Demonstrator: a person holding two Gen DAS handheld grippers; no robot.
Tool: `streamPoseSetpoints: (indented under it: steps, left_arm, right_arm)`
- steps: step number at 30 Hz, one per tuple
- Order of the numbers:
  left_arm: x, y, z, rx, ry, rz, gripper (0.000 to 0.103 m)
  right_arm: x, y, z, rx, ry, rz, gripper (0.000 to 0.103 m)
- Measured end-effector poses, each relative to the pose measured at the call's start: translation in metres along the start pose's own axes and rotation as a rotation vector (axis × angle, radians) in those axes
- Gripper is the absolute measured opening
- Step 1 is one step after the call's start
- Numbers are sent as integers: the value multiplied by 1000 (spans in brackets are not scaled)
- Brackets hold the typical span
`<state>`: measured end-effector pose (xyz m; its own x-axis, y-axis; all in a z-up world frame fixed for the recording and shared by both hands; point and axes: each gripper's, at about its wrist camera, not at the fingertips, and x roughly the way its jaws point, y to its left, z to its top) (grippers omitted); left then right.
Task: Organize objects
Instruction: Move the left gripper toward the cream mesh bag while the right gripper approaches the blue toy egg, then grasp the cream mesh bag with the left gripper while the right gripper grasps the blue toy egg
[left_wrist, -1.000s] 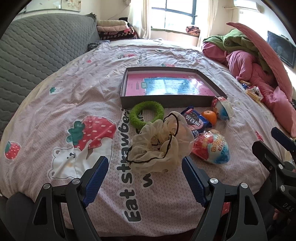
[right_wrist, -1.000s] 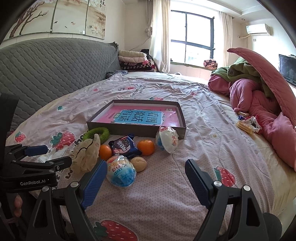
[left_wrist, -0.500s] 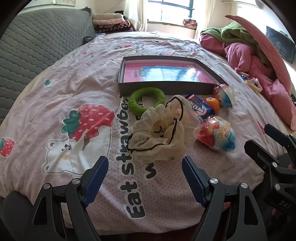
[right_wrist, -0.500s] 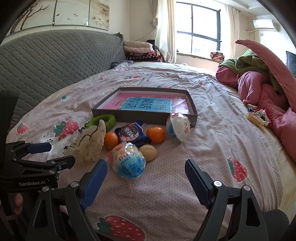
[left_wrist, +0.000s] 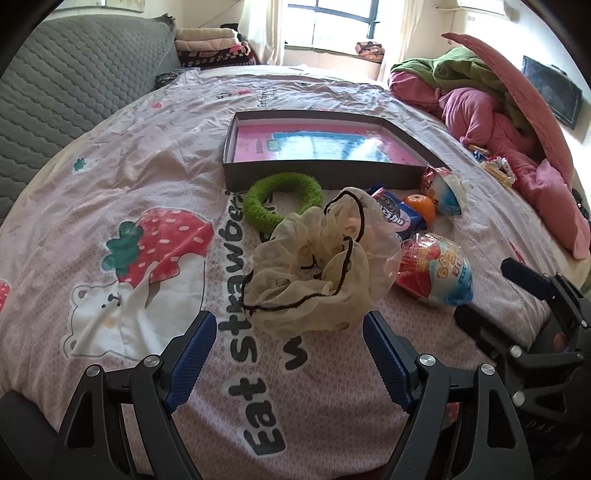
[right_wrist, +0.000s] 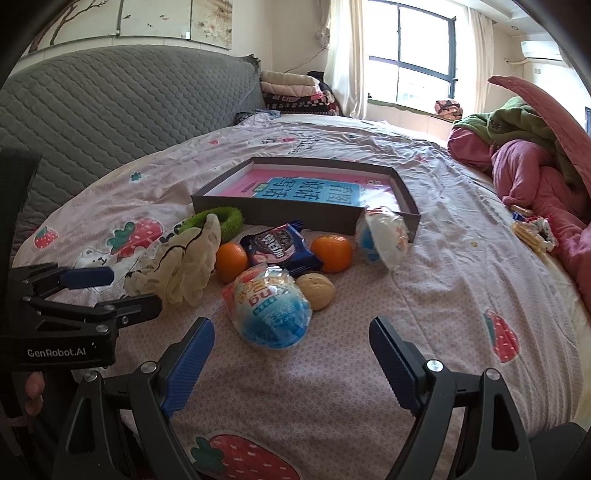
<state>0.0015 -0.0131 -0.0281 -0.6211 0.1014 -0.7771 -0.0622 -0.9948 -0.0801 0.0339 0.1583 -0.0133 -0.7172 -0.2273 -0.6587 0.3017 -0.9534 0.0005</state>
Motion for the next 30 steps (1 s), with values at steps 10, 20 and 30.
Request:
streamPoseSetpoints:
  steps: [10, 20, 30]
  left_arm:
    - [22, 6, 14, -13, 13, -10, 82]
    - [44, 17, 23, -63, 44, -75, 82]
    - [60, 20, 31, -78, 61, -118, 82]
  right_arm:
    - [24, -1, 0, -7, 27, 3, 85]
    - [37, 8, 1, -77, 33, 17, 65]
    - [42, 13, 3, -83, 34, 72, 58]
